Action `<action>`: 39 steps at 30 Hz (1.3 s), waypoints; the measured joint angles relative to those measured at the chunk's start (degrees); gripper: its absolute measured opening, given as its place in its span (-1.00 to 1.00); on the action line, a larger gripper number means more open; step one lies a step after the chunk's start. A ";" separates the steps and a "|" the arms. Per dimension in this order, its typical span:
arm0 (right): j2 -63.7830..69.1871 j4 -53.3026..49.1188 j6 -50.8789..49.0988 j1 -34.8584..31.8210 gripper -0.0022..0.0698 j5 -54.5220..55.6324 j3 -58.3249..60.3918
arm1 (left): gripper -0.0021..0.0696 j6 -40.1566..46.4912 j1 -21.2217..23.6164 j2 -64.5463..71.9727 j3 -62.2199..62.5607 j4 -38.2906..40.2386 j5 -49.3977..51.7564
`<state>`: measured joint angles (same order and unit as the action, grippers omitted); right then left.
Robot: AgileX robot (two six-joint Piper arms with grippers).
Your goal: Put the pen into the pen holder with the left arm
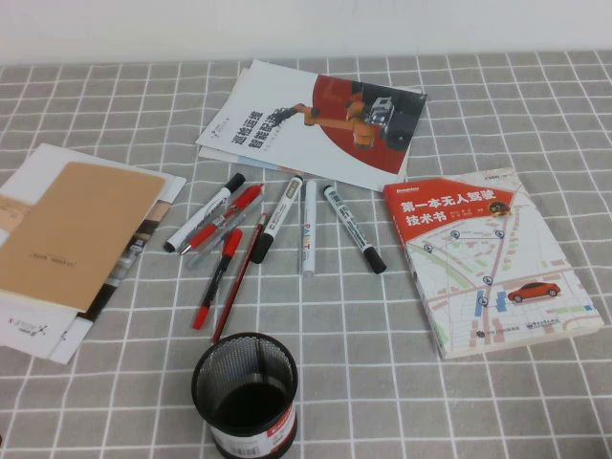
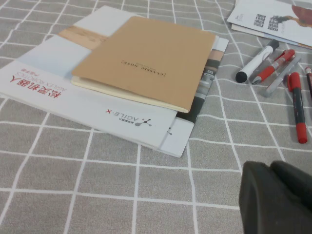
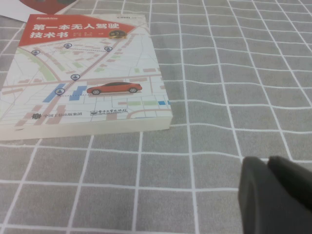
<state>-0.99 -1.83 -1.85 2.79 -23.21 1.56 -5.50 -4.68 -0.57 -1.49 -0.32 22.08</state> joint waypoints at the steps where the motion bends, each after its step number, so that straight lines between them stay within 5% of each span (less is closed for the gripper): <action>1: 0.00 0.00 0.00 0.00 -0.98 0.00 0.00 | -0.95 0.00 0.00 0.00 0.00 0.00 0.00; 21: 0.00 0.00 0.00 0.00 -0.98 0.00 0.00 | -0.95 -0.26 0.00 0.00 0.00 0.00 -2.67; 39: 0.00 0.00 0.00 0.00 -0.98 0.00 0.00 | -0.95 -14.07 0.00 0.00 0.19 0.00 -19.16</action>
<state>-0.99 -1.83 -1.85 2.79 -23.21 1.56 -19.57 -4.68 -0.57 -1.30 -0.32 2.92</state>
